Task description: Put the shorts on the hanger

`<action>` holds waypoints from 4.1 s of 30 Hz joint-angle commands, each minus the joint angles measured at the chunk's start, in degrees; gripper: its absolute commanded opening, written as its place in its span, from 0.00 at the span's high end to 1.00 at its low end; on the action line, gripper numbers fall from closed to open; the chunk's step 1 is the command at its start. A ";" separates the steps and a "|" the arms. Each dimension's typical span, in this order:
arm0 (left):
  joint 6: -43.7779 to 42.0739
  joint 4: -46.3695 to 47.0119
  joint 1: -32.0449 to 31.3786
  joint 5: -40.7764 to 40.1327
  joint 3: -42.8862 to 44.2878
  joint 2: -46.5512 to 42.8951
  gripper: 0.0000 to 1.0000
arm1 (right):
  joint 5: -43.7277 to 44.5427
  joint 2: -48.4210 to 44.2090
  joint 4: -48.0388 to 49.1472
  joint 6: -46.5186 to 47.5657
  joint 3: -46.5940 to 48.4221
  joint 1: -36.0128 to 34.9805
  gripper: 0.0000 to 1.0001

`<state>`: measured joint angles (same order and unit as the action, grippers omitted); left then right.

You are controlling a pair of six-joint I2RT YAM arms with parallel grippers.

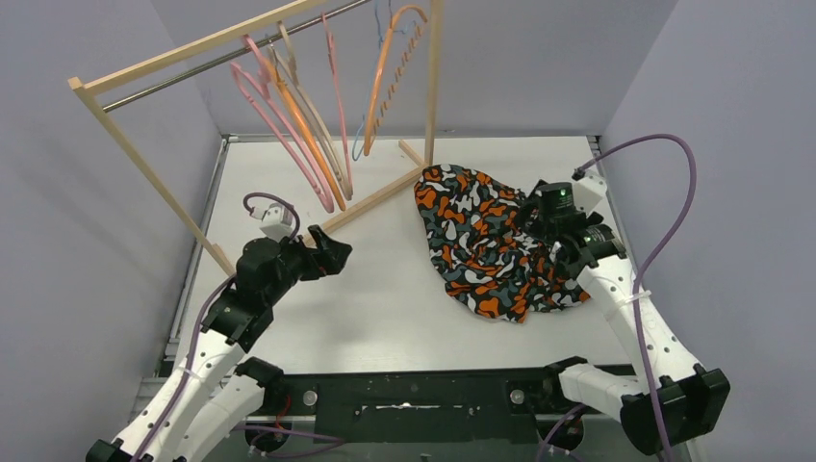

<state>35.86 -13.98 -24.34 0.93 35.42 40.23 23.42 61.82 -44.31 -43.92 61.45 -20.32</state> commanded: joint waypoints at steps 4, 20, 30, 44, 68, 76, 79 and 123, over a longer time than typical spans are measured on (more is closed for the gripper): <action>-4.63 4.92 -0.27 1.63 -3.56 -0.68 0.12 | -1.80 3.96 9.34 1.89 -1.64 10.91 0.29; -11.18 6.19 -0.36 5.43 -5.36 -4.59 0.14 | -7.36 18.84 16.79 -12.76 -1.22 19.26 0.45; -12.36 5.48 -0.36 5.46 -5.10 -5.49 0.15 | -8.30 23.85 16.46 -13.74 -1.78 18.98 0.53; -11.91 2.24 -0.36 1.30 -3.00 -5.60 0.26 | -6.12 14.55 10.67 10.94 11.63 7.81 1.00; 0.58 -4.17 -0.36 3.24 5.44 -4.90 0.42 | -15.33 -1.08 -0.47 -0.76 2.09 -22.03 1.00; 3.20 2.38 -0.45 3.29 -1.74 -1.70 0.49 | -0.58 -0.21 -13.98 -7.37 -3.50 -21.08 1.00; 4.81 8.74 -1.17 5.75 -4.19 1.14 0.51 | 1.30 -0.87 -13.40 -8.20 -3.51 -20.53 1.00; -28.47 78.62 -22.37 0.35 -11.90 48.92 0.86 | -9.03 -10.17 -3.57 -1.76 -8.87 -11.44 1.00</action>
<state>9.76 57.12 -46.19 2.00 22.02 92.42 14.02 53.15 -50.39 -46.26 52.97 -32.21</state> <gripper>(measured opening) 0.306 0.040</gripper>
